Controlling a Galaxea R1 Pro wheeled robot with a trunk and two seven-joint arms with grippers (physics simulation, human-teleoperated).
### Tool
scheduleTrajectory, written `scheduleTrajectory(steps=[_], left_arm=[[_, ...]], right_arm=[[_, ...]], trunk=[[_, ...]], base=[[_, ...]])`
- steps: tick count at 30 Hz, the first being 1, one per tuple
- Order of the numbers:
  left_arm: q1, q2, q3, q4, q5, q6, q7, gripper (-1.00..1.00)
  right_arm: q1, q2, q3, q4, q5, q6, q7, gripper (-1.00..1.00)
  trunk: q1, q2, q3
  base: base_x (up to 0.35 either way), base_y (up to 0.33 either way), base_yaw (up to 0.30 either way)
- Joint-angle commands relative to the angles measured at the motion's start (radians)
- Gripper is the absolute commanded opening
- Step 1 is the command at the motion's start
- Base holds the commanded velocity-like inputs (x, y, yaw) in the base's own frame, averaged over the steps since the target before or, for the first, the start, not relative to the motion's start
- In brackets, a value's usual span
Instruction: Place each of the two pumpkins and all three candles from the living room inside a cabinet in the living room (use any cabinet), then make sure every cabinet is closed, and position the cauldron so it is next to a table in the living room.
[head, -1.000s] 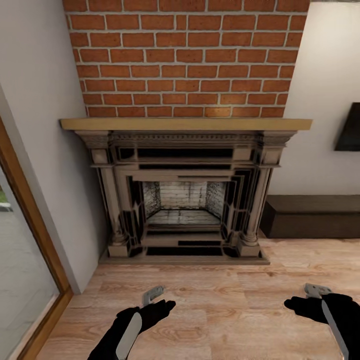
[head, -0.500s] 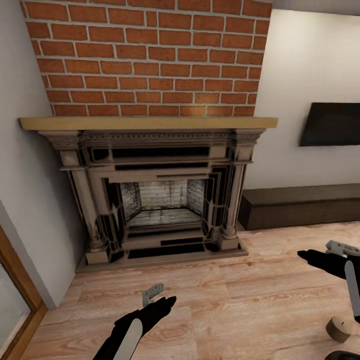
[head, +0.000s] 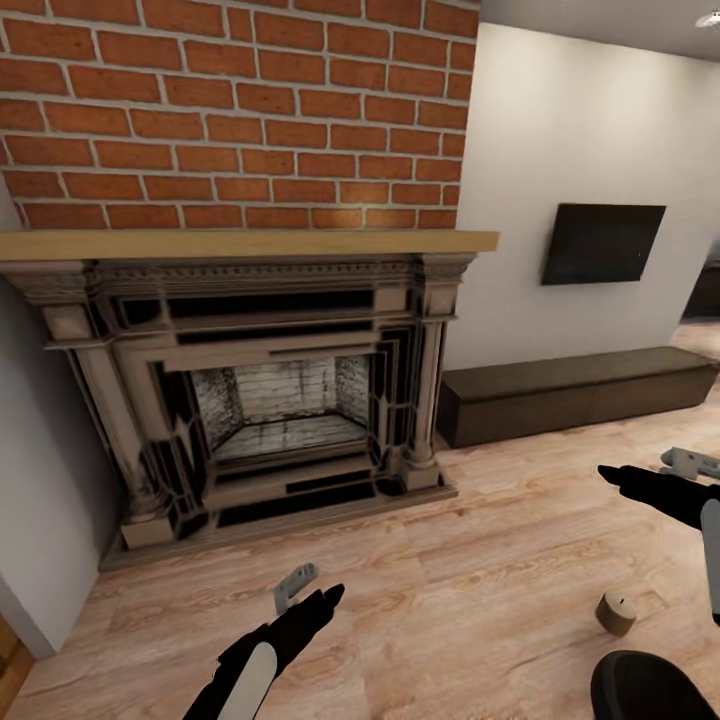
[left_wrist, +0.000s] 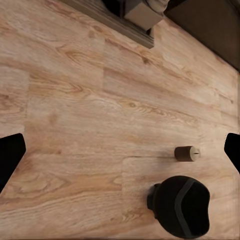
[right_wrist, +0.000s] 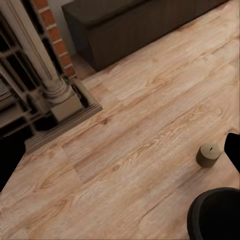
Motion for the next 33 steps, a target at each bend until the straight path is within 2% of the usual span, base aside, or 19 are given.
scheduleTrajectory(steps=[1,5,9,19,20,27,28,29,33], left_arm=[[0.0,0.0,-0.002,-0.002,0.011,0.003,0.009,1.0],[0.0,0.0,-0.001,-0.002,0.012,0.002,0.009,1.0],[0.0,-0.001,-0.002,-0.002,0.012,0.002,0.008,1.0],[0.0,-0.005,-0.003,0.004,0.012,0.002,0.007,1.0],[0.0,-0.003,-0.002,0.007,0.012,0.002,0.007,1.0],[0.009,0.002,0.005,-0.005,0.014,0.003,0.014,1.0],[0.017,0.003,0.008,-0.019,0.014,0.003,0.014,1.0],[0.038,0.01,0.011,-0.051,0.013,0.003,0.014,1.0],[0.066,0.025,0.012,-0.085,0.013,0.003,0.012,1.0]], right_arm=[[-0.003,0.007,0.0,-0.004,-0.001,0.005,0.001,1.0],[-0.032,0.052,0.004,-0.017,-0.001,0.005,0.001,1.0],[-0.066,0.07,0.004,-0.022,0.001,0.005,0.001,1.0],[-0.073,0.083,0.013,-0.025,0.009,0.005,0.001,1.0],[-0.072,0.083,0.048,-0.025,0.011,0.005,0.001,1.0],[-0.069,0.08,0.075,-0.025,0.011,0.005,0.003,1.0],[-0.068,0.077,0.093,-0.025,0.011,0.005,0.003,1.0],[-0.067,0.075,0.135,-0.025,0.011,0.005,0.004,1.0],[-0.065,0.073,0.2,-0.025,0.012,0.005,0.004,1.0]], trunk=[[0.0,-0.001,-0.002],[0.0,-0.001,-0.004],[0.0,-0.001,-0.006],[0.0,-0.001,-0.011],[0.0,-0.001,-0.012],[0.0,-0.001,-0.015],[0.0,-0.001,-0.015],[0.0,-0.001,-0.016],[0.0,-0.001,-0.017]], base=[[0.0,-0.072,-0.272],[0.0,-0.155,-0.272],[0.0,-0.209,-0.272],[0.0,-0.041,-0.272],[0.0,-0.002,-0.272],[0.0,0.0,-0.272],[0.0,0.0,-0.272],[0.0,0.0,-0.272],[0.0,0.0,-0.272]])
